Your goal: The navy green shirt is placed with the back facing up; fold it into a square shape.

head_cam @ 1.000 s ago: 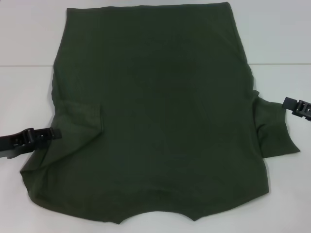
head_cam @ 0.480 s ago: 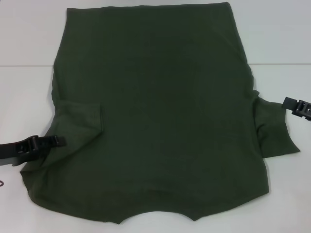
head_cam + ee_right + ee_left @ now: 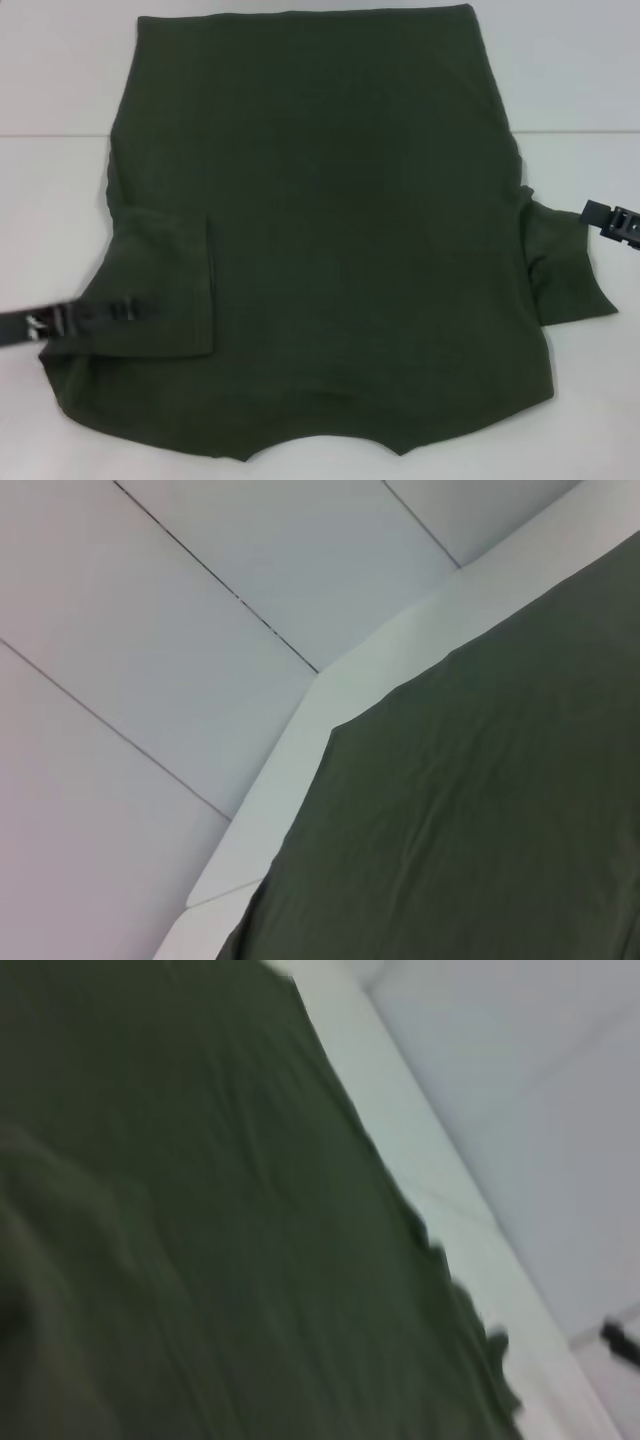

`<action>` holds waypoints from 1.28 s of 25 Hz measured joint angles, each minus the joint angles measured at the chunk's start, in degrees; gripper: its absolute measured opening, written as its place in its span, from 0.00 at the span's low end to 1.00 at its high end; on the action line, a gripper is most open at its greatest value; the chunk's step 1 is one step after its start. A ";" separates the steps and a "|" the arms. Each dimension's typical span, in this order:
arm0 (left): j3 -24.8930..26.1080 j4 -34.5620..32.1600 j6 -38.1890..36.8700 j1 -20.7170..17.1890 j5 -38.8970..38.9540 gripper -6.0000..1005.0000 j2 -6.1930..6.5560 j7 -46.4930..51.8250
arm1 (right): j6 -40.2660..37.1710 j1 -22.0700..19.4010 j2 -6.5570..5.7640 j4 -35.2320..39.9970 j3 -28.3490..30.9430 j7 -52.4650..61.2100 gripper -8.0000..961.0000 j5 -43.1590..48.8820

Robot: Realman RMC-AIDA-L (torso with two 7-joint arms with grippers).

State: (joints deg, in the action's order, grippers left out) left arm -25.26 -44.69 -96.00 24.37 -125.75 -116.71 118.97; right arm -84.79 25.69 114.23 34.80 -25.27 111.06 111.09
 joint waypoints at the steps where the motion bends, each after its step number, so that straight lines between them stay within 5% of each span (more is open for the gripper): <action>1: 2.22 0.04 -0.11 -0.14 0.45 0.61 0.09 -0.59 | 0.06 0.00 0.00 0.00 0.01 -0.06 0.95 0.01; 5: 8.02 0.33 -2.05 -0.61 3.11 0.61 0.33 -6.57 | 0.10 0.00 -0.20 0.00 -0.11 -0.25 0.95 0.25; 9: 8.85 0.13 -8.48 -1.86 5.57 0.61 0.09 -23.57 | -0.13 0.00 -1.36 0.23 -0.52 -0.41 0.95 2.34; 13: 9.79 0.46 -8.97 -2.66 8.07 0.61 -0.88 -28.91 | -2.99 0.25 -4.17 0.54 -0.54 0.77 0.95 5.91; 19: 9.97 1.19 -7.97 -2.35 8.47 0.61 -1.50 -28.37 | -3.44 0.23 -9.95 1.64 -0.28 13.97 0.95 10.14; 22: 10.00 1.19 -7.85 -2.03 8.87 0.61 -2.11 -28.26 | -2.49 0.85 -11.53 2.36 -0.43 19.84 0.95 12.23; 27: 9.65 1.00 -7.79 -1.60 8.97 0.61 -2.70 -28.18 | -2.81 5.00 -12.62 4.83 -0.63 26.15 0.95 18.25; 32: 9.90 1.10 -7.80 -1.44 9.00 0.61 -2.74 -28.33 | -2.63 11.07 -12.12 5.66 -2.30 29.52 0.95 27.21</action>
State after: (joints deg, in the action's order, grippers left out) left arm -15.36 -43.59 -103.80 22.93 -116.75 -119.45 90.64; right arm -87.41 36.76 102.12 40.46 -27.57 140.58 138.30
